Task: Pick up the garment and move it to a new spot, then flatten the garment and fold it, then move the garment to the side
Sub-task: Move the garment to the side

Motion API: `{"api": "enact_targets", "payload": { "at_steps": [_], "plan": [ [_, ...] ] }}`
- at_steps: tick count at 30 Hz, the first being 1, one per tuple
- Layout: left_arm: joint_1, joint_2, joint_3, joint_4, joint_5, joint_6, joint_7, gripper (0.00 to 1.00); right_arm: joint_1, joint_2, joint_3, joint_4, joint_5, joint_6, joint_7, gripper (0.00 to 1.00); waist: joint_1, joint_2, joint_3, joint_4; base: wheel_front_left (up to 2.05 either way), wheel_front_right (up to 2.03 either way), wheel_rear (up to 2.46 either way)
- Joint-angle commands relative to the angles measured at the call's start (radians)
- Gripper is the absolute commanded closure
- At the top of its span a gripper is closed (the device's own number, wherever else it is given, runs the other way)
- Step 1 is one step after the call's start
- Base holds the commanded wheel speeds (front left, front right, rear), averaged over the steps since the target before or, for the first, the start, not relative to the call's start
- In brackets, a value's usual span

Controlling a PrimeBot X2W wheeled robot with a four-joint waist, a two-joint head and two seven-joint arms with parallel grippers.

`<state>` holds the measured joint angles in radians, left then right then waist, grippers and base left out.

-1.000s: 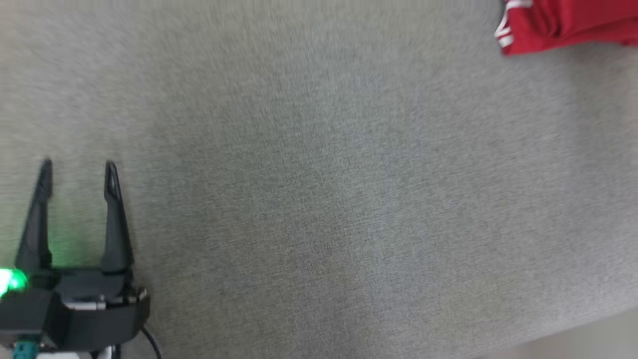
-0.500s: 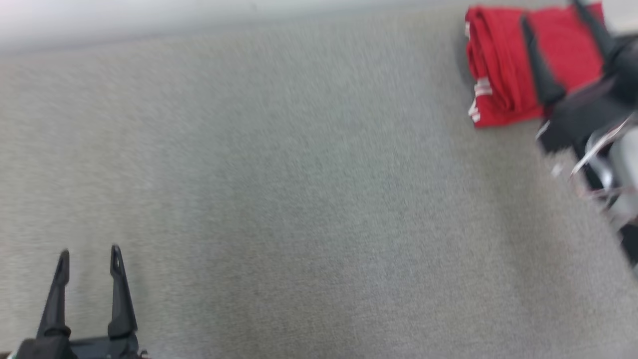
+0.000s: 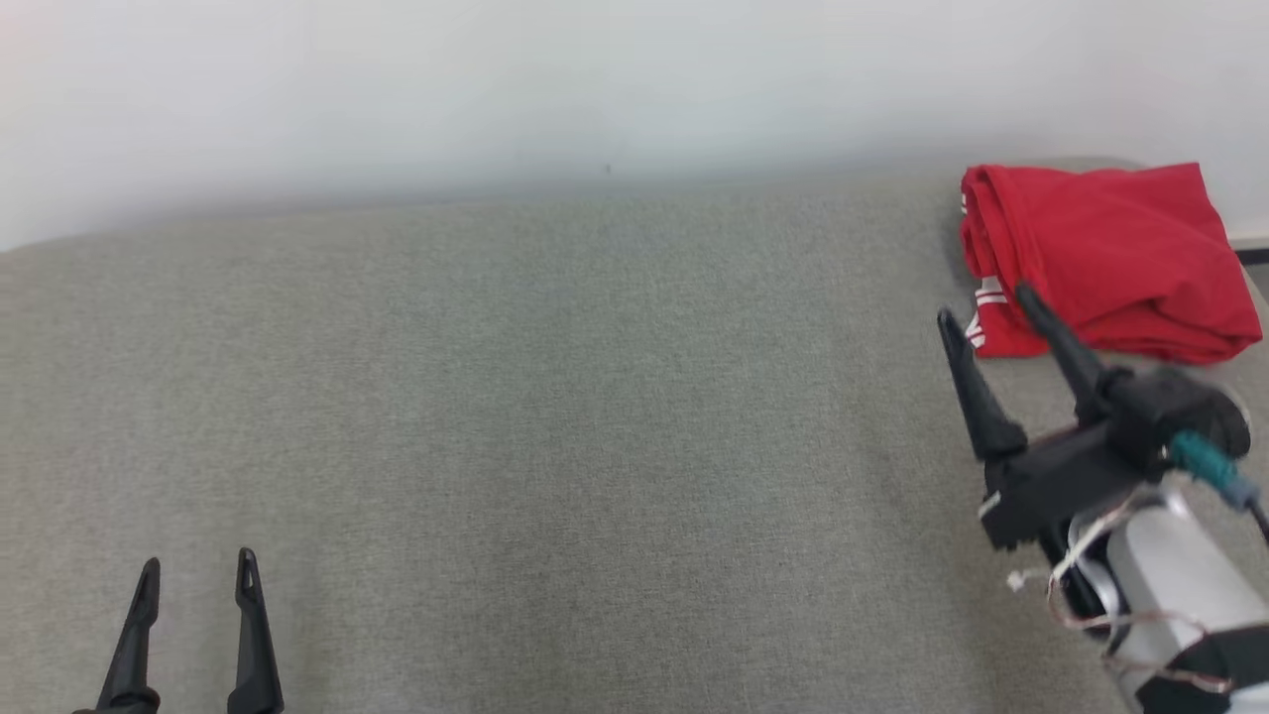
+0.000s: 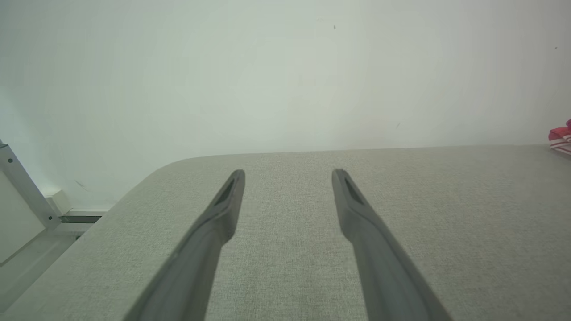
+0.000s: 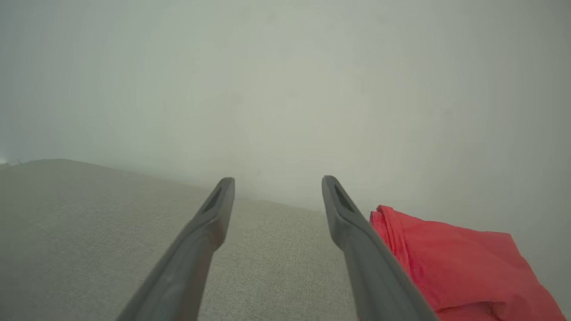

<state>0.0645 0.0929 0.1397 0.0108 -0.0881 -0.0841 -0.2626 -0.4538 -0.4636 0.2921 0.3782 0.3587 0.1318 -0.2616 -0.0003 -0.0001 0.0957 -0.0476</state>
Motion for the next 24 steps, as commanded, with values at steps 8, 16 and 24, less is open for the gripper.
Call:
{"api": "enact_targets", "payload": {
  "at_steps": [8,16,24],
  "plan": [
    [0.023,-0.010,0.009,0.018,0.013,-0.004,-0.003,0.00,0.200,0.090,-0.126,-0.079,-0.035,-0.003,-0.004,0.00,0.0003,0.0001,-0.055,0.013,0.00,0.00,0.00],
    [0.043,-0.014,0.010,0.044,0.023,-0.005,-0.003,0.00,0.334,0.185,-0.209,-0.139,-0.071,-0.003,-0.004,0.00,0.0003,0.0001,-0.086,0.015,0.00,0.00,0.00],
    [0.042,-0.016,0.008,0.072,0.027,-0.003,-0.003,0.00,0.402,0.277,-0.260,-0.177,-0.107,-0.003,-0.004,0.00,0.0003,0.0001,-0.101,0.022,0.00,0.00,0.00]
  ]
}}
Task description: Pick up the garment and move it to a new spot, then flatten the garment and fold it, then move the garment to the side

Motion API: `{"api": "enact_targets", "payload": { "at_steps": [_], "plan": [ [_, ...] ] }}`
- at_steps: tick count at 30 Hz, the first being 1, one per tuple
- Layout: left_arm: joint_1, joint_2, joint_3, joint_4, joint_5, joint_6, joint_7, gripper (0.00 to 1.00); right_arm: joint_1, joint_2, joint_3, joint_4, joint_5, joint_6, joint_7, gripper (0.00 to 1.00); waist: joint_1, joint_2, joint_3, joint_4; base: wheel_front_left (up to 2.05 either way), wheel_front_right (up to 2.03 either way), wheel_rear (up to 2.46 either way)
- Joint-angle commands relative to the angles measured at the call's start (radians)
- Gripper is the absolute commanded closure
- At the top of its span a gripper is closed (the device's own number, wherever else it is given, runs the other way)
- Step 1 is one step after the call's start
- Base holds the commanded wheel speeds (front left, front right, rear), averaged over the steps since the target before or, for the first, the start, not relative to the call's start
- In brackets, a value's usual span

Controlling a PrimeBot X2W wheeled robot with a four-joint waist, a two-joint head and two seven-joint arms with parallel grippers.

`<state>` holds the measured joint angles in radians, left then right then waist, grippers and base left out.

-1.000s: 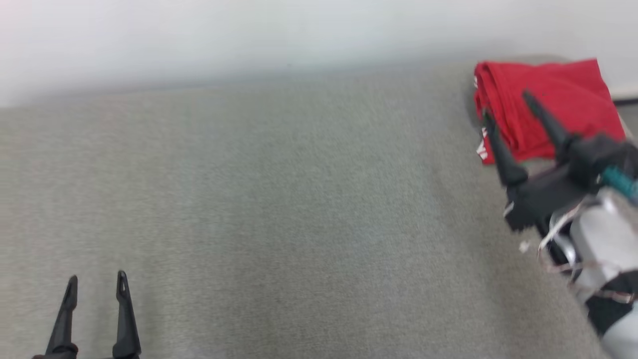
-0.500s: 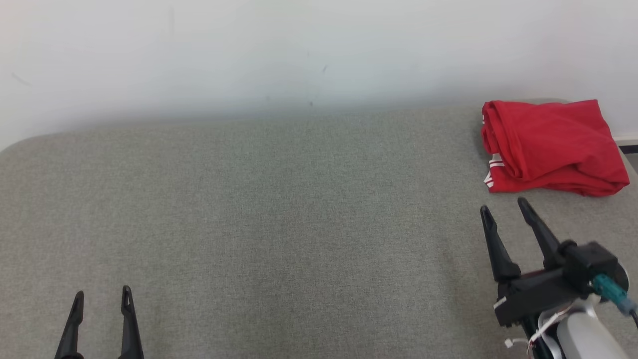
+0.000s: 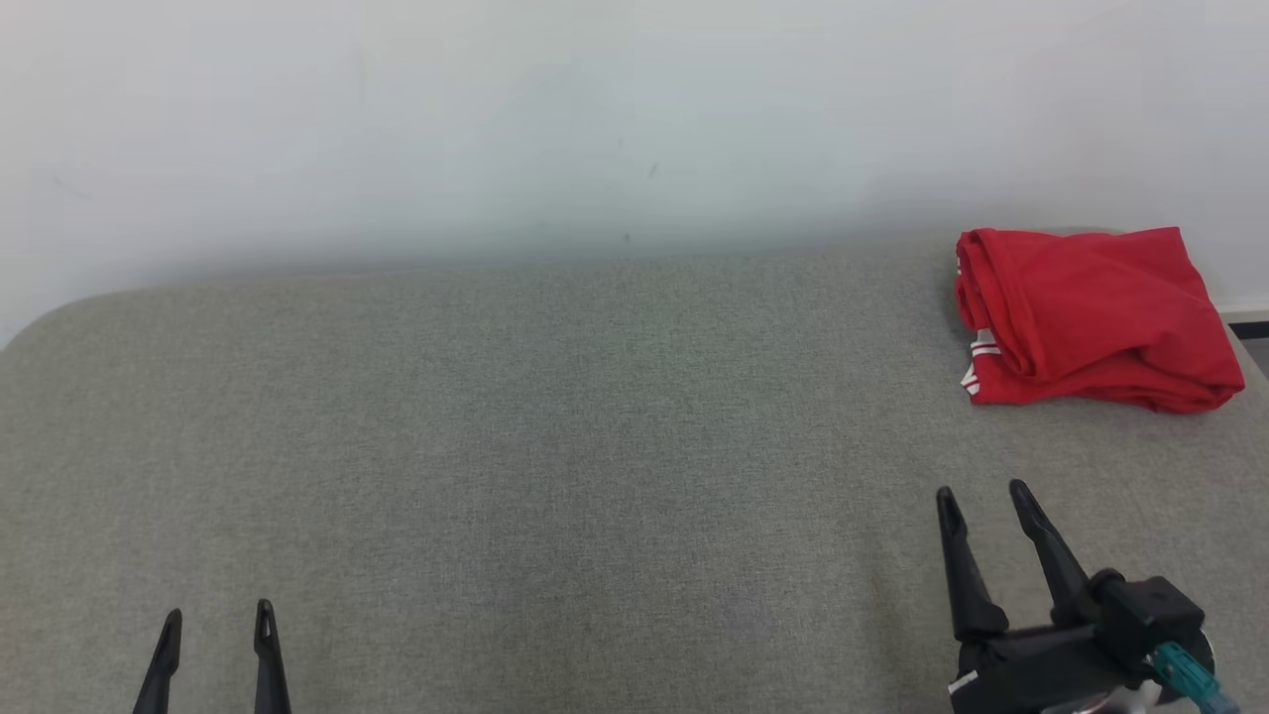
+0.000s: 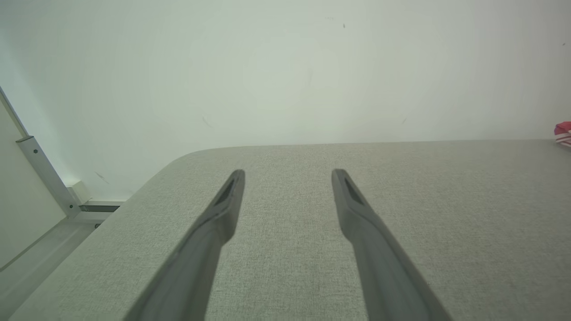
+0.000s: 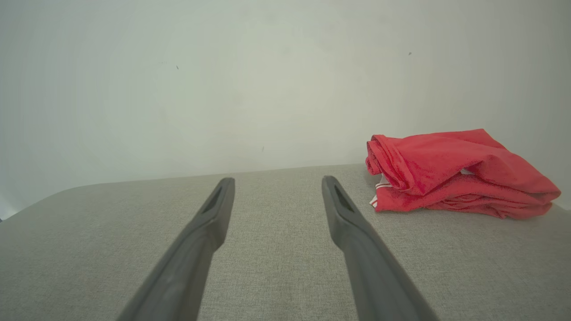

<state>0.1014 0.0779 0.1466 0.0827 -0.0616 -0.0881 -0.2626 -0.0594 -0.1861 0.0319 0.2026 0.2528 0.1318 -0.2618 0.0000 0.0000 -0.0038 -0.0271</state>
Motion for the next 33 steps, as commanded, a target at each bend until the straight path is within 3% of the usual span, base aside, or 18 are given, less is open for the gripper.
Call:
{"api": "enact_targets", "payload": {
  "at_steps": [1,16,33],
  "plan": [
    [0.004,-0.002,0.001,0.002,-0.003,0.001,-0.003,0.00,0.018,0.008,-0.007,-0.004,-0.005,-0.003,-0.004,0.00,0.0000,0.0000,-0.003,0.003,0.00,0.00,0.00],
    [0.000,-0.004,-0.023,0.035,0.010,-0.004,-0.003,0.00,0.086,0.063,-0.042,-0.024,-0.049,-0.003,-0.004,0.00,0.0000,0.0000,-0.017,0.009,0.00,0.00,0.00],
    [-0.003,0.001,-0.029,0.036,0.012,-0.004,-0.003,0.00,0.092,0.069,-0.030,-0.006,-0.053,-0.003,-0.004,0.00,0.0000,0.0000,-0.025,0.015,0.00,0.00,0.00]
  ]
}}
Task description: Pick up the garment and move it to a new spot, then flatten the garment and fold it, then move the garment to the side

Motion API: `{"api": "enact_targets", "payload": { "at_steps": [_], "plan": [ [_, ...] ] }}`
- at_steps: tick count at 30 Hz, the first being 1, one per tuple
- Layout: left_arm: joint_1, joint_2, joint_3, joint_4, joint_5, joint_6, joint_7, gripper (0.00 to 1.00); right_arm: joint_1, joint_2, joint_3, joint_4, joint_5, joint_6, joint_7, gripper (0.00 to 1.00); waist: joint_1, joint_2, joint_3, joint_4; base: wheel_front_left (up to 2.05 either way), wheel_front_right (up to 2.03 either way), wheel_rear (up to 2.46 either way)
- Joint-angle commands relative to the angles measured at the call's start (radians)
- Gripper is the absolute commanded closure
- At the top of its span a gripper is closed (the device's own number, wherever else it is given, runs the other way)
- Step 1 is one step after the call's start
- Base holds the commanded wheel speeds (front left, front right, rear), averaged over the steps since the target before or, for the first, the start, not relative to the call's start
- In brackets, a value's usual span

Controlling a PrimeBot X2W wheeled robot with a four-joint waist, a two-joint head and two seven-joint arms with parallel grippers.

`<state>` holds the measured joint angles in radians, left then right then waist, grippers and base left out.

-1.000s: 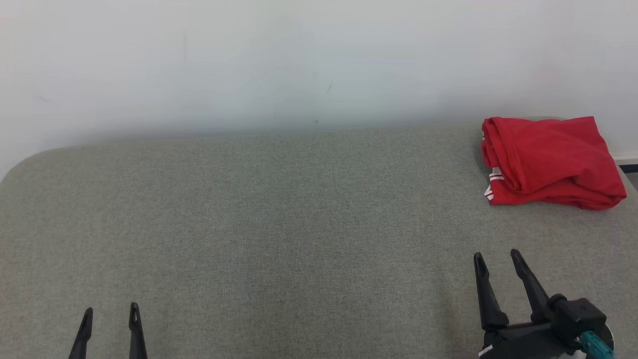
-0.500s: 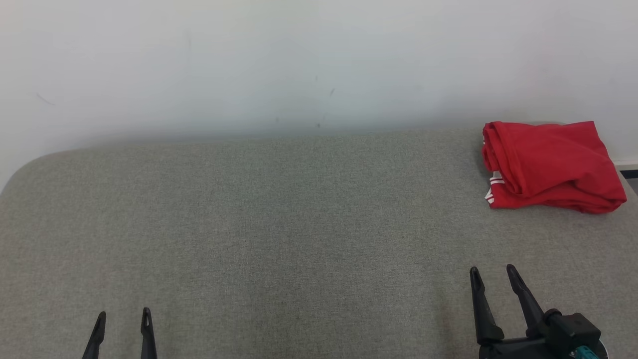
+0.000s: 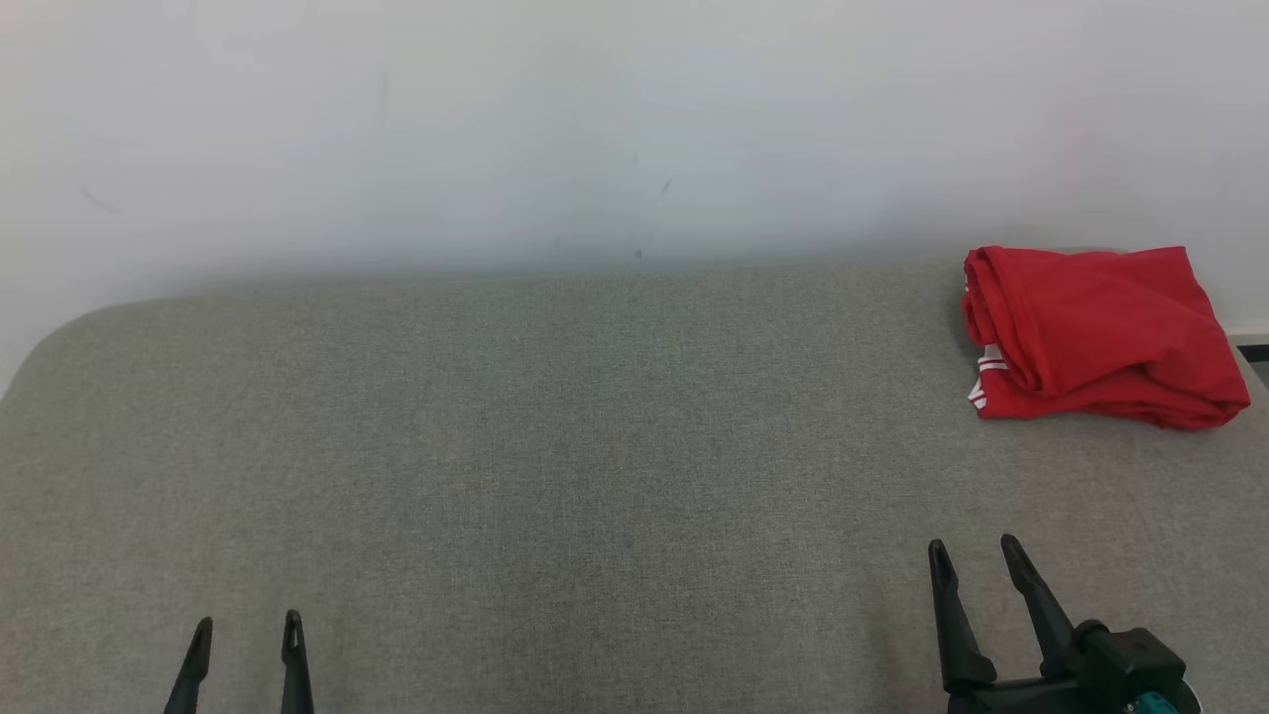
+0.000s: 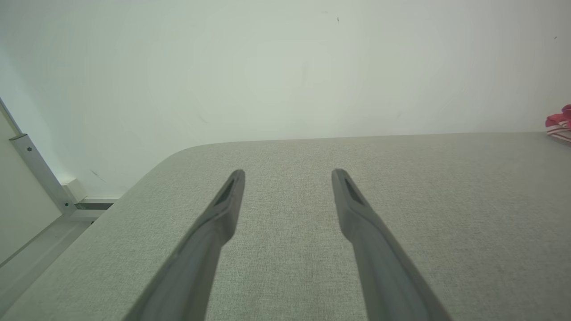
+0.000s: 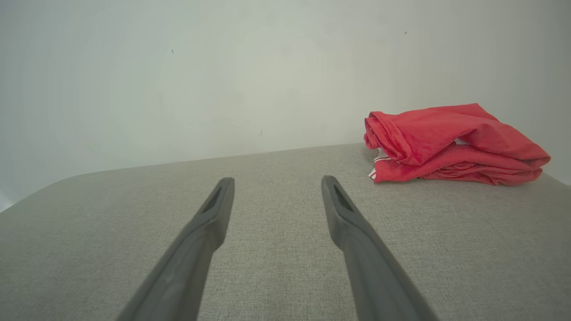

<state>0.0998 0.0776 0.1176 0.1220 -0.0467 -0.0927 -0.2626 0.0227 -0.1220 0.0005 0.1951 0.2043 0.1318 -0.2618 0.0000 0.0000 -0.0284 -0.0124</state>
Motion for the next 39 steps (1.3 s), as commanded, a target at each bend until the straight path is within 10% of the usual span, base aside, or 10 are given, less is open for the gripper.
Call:
{"api": "enact_targets", "payload": {
  "at_steps": [1,2,39],
  "plan": [
    [-0.001,0.000,-0.002,-0.006,-0.008,-0.002,-0.003,0.00,0.010,0.006,0.002,0.002,-0.005,-0.003,-0.004,0.00,0.0000,0.0000,0.000,0.001,0.00,0.00,0.00],
    [0.000,0.000,-0.001,-0.002,-0.007,-0.003,0.000,1.00,0.000,0.001,0.000,0.001,0.000,0.000,0.000,1.00,0.0000,0.0000,0.000,0.001,0.00,0.00,0.00],
    [-0.084,-0.016,-0.002,0.070,-0.626,-0.018,0.153,1.00,-0.047,0.031,-0.045,0.038,0.558,-0.001,0.153,1.00,0.0000,0.0000,0.008,0.004,0.00,0.00,0.00]
  ]
}}
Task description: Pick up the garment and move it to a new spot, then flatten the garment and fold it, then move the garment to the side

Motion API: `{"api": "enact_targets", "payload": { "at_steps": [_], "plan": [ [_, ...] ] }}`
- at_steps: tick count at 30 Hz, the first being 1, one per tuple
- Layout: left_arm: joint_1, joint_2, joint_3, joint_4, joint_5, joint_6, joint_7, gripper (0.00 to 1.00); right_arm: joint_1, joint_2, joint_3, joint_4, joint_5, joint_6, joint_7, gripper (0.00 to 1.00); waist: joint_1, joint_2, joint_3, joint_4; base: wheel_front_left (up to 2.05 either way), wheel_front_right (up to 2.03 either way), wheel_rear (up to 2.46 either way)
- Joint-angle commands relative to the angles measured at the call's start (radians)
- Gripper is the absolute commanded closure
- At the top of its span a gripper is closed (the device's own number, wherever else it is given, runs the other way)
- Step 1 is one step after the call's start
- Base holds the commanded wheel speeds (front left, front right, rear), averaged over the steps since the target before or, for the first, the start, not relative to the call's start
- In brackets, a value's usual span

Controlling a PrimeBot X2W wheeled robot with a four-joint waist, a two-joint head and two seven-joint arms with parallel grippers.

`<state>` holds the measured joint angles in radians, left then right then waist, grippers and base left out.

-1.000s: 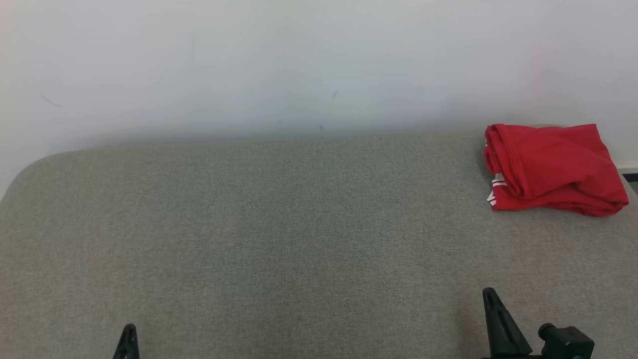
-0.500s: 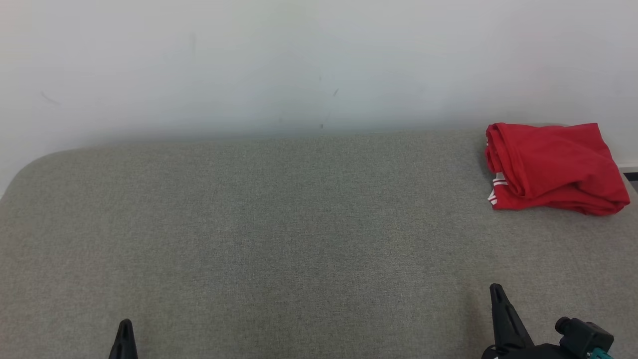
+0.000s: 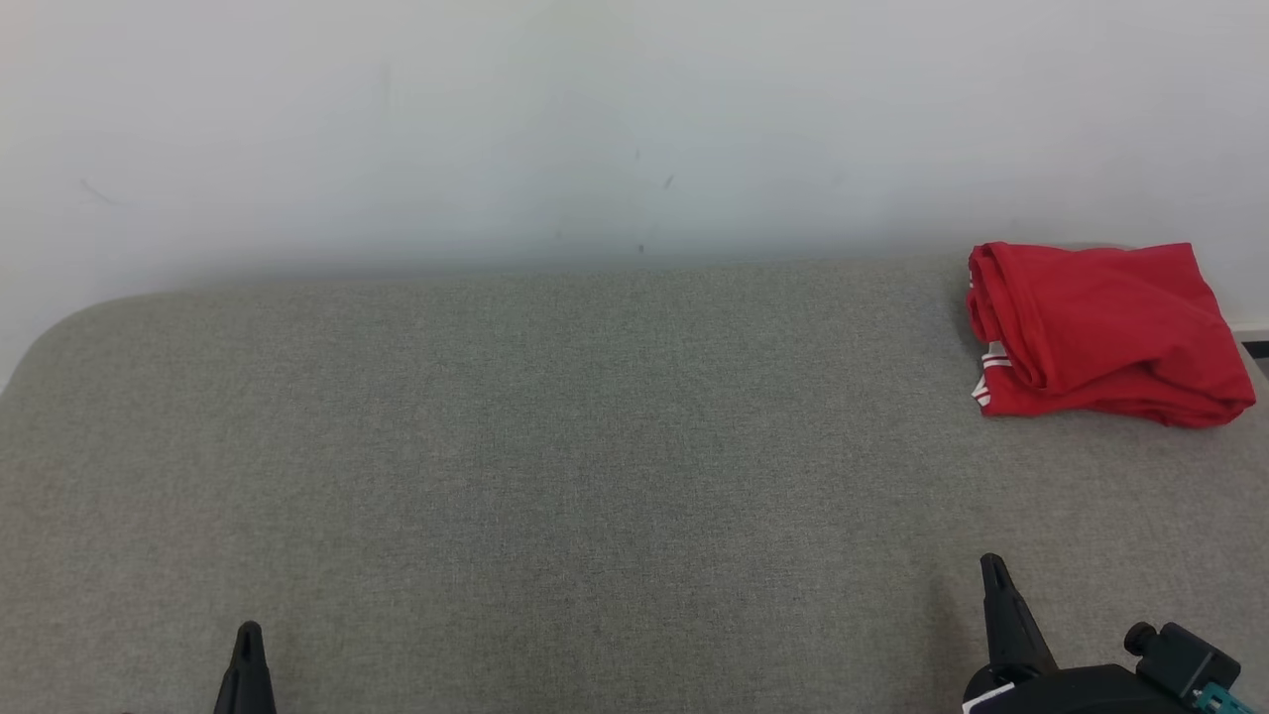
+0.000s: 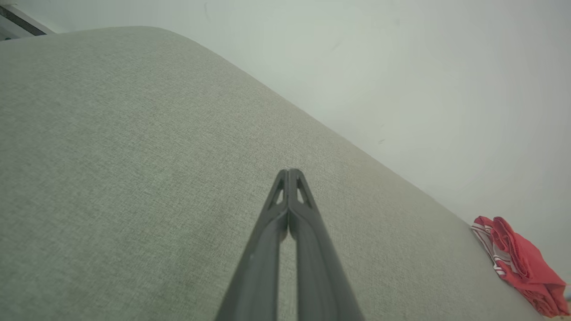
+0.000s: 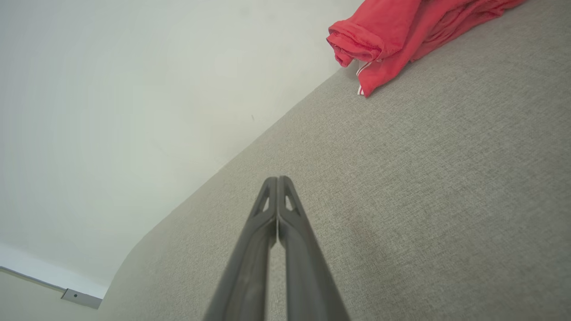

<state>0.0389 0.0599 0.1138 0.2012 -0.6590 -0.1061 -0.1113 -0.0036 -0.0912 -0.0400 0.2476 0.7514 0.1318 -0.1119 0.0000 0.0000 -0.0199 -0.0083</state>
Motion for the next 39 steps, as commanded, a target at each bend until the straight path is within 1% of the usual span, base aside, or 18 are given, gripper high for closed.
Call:
{"api": "enact_targets", "payload": {
  "at_steps": [1,17,39],
  "plan": [
    [-0.025,0.002,0.001,-0.009,-0.028,-0.005,0.006,1.00,-0.022,0.001,-0.006,-0.014,0.025,-0.001,0.007,1.00,0.0000,0.0000,0.000,0.000,0.00,0.00,0.00],
    [-0.057,-0.001,0.001,0.003,-0.253,-0.010,0.059,1.00,-0.045,0.011,-0.023,-0.012,0.227,-0.001,0.061,1.00,0.0000,0.0000,0.004,0.002,0.00,0.00,0.00],
    [-0.094,-0.004,0.001,0.018,-0.510,-0.017,0.121,1.00,-0.068,0.023,-0.043,-0.010,0.459,-0.001,0.122,1.00,0.0000,0.0000,0.010,0.004,0.00,0.00,0.00]
  ]
}}
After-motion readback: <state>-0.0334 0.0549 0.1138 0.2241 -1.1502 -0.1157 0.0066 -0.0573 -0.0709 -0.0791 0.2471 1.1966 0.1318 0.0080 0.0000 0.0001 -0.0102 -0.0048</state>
